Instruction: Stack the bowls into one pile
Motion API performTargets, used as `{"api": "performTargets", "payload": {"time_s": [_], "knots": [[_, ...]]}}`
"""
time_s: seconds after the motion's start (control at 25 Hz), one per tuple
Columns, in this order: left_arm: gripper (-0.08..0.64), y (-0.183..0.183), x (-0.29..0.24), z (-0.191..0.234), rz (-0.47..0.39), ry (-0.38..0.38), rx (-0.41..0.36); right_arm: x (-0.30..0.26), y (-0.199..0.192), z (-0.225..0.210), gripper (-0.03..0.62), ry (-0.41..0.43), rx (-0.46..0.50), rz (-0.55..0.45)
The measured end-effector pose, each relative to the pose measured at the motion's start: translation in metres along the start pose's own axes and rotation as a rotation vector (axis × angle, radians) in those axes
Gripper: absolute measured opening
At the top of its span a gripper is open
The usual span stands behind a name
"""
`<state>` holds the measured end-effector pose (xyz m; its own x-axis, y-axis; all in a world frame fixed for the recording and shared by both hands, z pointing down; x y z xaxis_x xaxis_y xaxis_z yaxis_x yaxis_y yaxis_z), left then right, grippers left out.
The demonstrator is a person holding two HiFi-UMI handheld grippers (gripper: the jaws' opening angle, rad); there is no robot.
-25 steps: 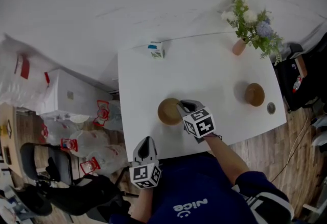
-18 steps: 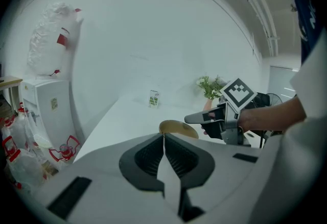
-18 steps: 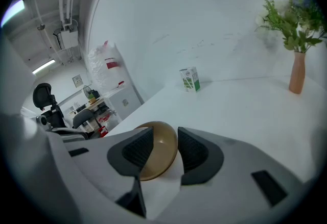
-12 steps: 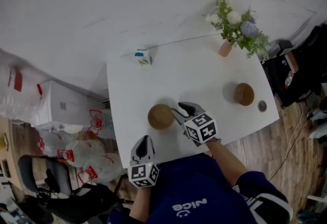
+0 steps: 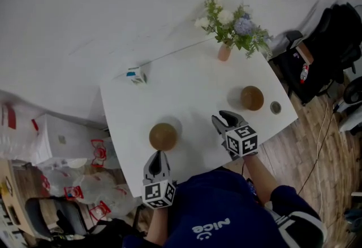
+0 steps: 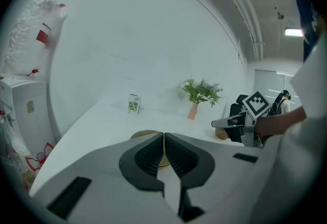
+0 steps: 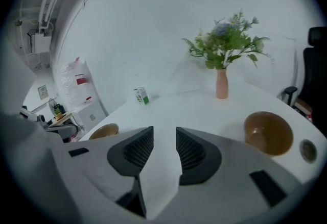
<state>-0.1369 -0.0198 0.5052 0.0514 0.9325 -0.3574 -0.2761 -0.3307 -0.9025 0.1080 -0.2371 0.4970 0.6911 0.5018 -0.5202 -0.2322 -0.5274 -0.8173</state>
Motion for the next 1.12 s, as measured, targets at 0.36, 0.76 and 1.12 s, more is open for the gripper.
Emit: {"api": "performTargets", "payload": {"time_s": [0.36, 0.76, 1.12], "knots": [[0.026, -0.008, -0.004, -0.022, 0.017, -0.027, -0.002, 0.058, -0.009, -0.089, 0.150, -0.244, -0.153, -0.070], [0.026, -0.018, -0.010, -0.040, 0.014, -0.028, 0.015, 0.096, -0.008, -0.159, 0.150, -0.446, -0.189, -0.088], [0.026, -0.021, -0.015, -0.048, 0.017, -0.004, 0.016, 0.077, -0.011, -0.203, 0.150, -0.433, -0.208, 0.014]]}}
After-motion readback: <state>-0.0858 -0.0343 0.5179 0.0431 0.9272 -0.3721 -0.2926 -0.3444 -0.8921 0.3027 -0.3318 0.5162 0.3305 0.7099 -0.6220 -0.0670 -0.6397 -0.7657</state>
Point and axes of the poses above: the fingertips, and each gripper's own axes: x backward along the fingers, z to its left, y out of its top, the point moved 10 cm from there along x, backward along the fingers, and after that the axes turned 1 degree about -x, right-handed, at the moved point
